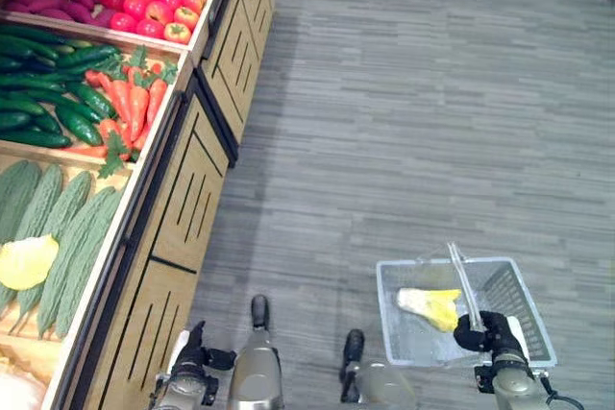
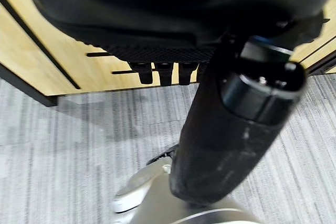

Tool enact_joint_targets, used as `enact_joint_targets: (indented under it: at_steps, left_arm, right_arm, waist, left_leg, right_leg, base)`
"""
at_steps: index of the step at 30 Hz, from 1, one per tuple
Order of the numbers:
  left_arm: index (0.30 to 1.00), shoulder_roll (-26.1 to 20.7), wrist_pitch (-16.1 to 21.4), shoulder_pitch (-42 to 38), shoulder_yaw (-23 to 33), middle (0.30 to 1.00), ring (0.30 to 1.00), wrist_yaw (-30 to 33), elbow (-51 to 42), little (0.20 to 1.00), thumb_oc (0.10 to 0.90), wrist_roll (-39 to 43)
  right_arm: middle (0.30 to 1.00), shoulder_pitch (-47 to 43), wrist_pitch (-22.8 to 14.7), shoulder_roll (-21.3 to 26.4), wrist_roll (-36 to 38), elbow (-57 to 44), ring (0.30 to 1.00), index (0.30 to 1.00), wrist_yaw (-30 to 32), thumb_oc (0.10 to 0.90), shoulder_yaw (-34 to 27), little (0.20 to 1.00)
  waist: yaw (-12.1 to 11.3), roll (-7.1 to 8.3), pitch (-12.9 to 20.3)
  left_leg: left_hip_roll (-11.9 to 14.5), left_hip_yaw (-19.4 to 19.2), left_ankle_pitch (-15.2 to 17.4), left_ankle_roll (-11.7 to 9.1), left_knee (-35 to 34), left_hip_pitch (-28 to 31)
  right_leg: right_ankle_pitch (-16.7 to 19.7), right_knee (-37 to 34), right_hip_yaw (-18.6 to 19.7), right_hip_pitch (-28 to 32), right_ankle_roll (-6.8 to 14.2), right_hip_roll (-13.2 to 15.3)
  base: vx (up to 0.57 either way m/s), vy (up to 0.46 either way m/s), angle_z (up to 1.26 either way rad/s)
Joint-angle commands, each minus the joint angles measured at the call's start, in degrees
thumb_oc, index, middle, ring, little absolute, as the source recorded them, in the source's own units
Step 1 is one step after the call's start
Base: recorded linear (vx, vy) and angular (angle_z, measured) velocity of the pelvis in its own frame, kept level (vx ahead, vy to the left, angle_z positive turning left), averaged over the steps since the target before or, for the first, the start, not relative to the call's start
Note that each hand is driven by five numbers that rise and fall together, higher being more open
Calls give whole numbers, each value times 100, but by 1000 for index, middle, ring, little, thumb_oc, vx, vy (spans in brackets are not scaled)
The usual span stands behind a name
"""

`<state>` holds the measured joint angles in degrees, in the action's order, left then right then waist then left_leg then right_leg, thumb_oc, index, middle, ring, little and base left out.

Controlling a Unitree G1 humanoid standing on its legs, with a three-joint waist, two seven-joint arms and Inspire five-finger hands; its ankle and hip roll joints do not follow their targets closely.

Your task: Get the vegetables into the basket

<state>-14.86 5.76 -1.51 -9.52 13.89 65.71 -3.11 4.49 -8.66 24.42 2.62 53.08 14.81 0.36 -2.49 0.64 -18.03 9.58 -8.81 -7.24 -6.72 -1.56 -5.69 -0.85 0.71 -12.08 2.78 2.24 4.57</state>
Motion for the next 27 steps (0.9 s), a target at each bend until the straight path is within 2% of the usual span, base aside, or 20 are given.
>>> enact_joint_targets:
  at_steps: [1, 4, 5, 7, 8, 9, 10, 14, 15, 17, 18, 19, 20, 22, 23, 24, 26, 27]
  left_arm:
    - [1000, -275, 134, -121, -91, 1000, 1000, 121, -180, 1000, 900, -352]
    - [1000, -407, 131, -216, -85, 1000, 1000, 164, -189, 1000, 900, -383]
    - [1000, -409, 130, -216, -84, 1000, 1000, 163, -191, 1000, 900, -383]
    - [1000, -458, 122, -267, -52, 1000, 1000, 197, -316, 1000, 900, -311]
    - [1000, -514, 96, -296, -33, 1000, 1000, 239, -364, 1000, 900, -315]
    - [1000, -515, 95, -296, -31, 1000, 1000, 239, -365, 1000, 900, -315]
    - [1000, -518, 91, -344, 19, 1000, 1000, 266, -303, 1000, 900, -241]
    - [1000, -449, 110, -361, 43, 1000, 1000, 262, -201, 1000, 900, -206]
    - [1000, -410, 90, -348, 60, 1000, 1000, 249, -149, 1000, 900, -253]
    - [1000, -367, 92, -333, 4, 1000, 1000, 174, -81, 1000, 900, -373]
    - [1000, -310, 79, -255, -16, 1000, 1000, 149, -57, 1000, 900, -433]
    - [1000, -263, 94, -205, 9, 1000, 1000, 83, 64, 1000, 900, -420]
    - [1000, -187, 87, -97, 89, 1000, 1000, 82, 149, 1000, 900, -353]
    - [1000, -63, 73, -35, 236, 1000, 1000, 119, 278, 1000, 900, -145]
    - [1000, -61, 73, -34, 237, 1000, 1000, 119, 279, 1000, 900, -144]
    - [1000, 4, 54, -35, 435, 1000, 1000, 98, 352, 1000, 900, 211]
    - [1000, 144, 9, -116, 491, 1000, 1000, 130, 434, 1000, 900, 401]
    - [1000, 134, 8, -146, 496, 1000, 1000, 204, 362, 1000, 900, 476]
  right_arm:
    - [300, 77, -364, 334, 120, -777, 300, 300, 324, 400, -212, 300]
    - [300, -107, -343, 254, 125, -702, 300, 300, 307, 400, -120, 300]
    - [300, -108, -342, 253, 124, -701, 300, 300, 308, 400, -119, 300]
    - [300, -256, -314, 210, 120, -657, 300, 300, 330, 400, -55, 300]
    - [300, -365, -301, 106, 74, -685, 300, 300, 317, 400, 67, 300]
    - [300, -368, -302, 106, 75, -683, 300, 300, 317, 400, 69, 300]
    - [300, -373, -289, 57, 51, -838, 300, 300, 302, 400, 131, 300]
    - [300, -364, -312, 84, 102, -820, 300, 300, 332, 400, 84, 300]
    - [300, -289, -306, 88, 47, -1041, 300, 300, 365, 400, 52, 300]
    - [300, -285, -297, 101, 54, -886, 300, 300, 372, 400, 17, 300]
    - [300, -190, -295, 106, 57, -903, 300, 300, 341, 400, -26, 300]
    - [300, -145, -301, 95, 79, -847, 300, 300, 314, 400, -40, 300]
    - [300, -92, -335, 129, 107, -825, 300, 300, 264, 400, -21, 300]
    - [300, -53, -343, 163, 154, -646, 300, 300, 219, 400, 0, 300]
    - [300, -56, -347, 166, 156, -641, 300, 300, 218, 400, 2, 300]
    - [300, -2, -367, 196, 187, -730, 300, 300, 214, 400, 8, 300]
    - [300, 62, -365, 251, 306, -622, 300, 300, 252, 400, -76, 300]
    - [300, 135, -355, 248, 332, -653, 300, 300, 257, 400, -105, 300]
  waist:
    - [-10, 373, 183]
    - [-66, 467, 182]
    - [-74, 472, 184]
    - [-129, 464, 143]
    - [-126, 426, 69]
    - [-132, 432, 64]
    - [-28, 395, -3]
    - [115, 351, -61]
    - [233, 352, -69]
    - [308, 373, -37]
    - [381, 366, -2]
    - [382, 382, 57]
    - [373, 371, 119]
    - [316, 360, 142]
    - [340, 347, 146]
    - [278, 357, 87]
    - [204, 445, -60]
    - [206, 451, -84]
  left_leg:
    - [-256, -122, 376, 153, 762, -299]
    - [-380, -341, 640, 327, 847, -217]
    - [-382, -352, 644, 330, 849, -218]
    - [-421, -454, 752, 439, 853, -156]
    - [-463, -550, 881, 569, 772, 110]
    - [-469, -558, 882, 571, 768, 117]
    - [-510, -499, 910, 580, 610, 355]
    - [-570, -418, 1003, 488, 431, 707]
    - [-558, -310, 1078, 393, 366, 878]
    - [-552, -194, 1219, 310, 382, 1063]
    - [-510, -116, 1342, 249, 455, 1221]
    - [-488, -50, 1366, 201, 583, 1289]
    - [-394, 50, 1321, 88, 895, 1302]
    - [-249, 195, 951, -74, 1585, 1083]
    - [-233, 224, 969, -82, 1625, 1053]
    - [-152, 381, 647, -184, 2224, 758]
    - [-89, 446, 286, -164, 3060, 216]
    - [18, 322, 162, -150, 3055, 71]
  right_leg:
    - [-284, 630, 93, 158, 810, 711]
    - [40, 912, 240, -84, 943, 917]
    - [39, 919, 252, -93, 947, 922]
    - [181, 1417, 213, -308, 985, 979]
    - [485, 2221, 179, -693, 1036, 951]
    - [476, 2239, 191, -701, 1039, 957]
    - [438, 2286, 288, -1066, 965, 738]
    - [478, 1545, 67, -1323, 915, 797]
    - [612, 1003, 220, -1489, 992, 819]
    - [743, 548, 400, -1582, 1059, 850]
    - [845, 475, 450, -1569, 1107, 850]
    - [787, 525, 464, -1514, 1075, 802]
    - [723, 562, 377, -1362, 951, 682]
    - [566, 584, 227, -1166, 764, 555]
    - [563, 582, 199, -1161, 758, 547]
    - [432, 604, 117, -1001, 600, 481]
    - [135, 602, -78, -664, 348, 423]
    - [48, 600, -156, -556, 310, 415]
  base:
    - [128, 147, -38]
    - [183, 240, -21]
    - [77, 123, -18]
    - [129, 207, -8]
    - [158, 228, -36]
    - [259, 236, -31]
    - [191, 76, -18]
    - [248, -20, 6]
    - [370, -160, 26]
    - [419, -207, 51]
    - [436, -247, 84]
    - [486, -337, 93]
    - [374, -324, 69]
    - [235, -269, 32]
    - [140, -251, 31]
    - [111, -241, 35]
    - [213, -350, 33]
    - [244, -277, 52]
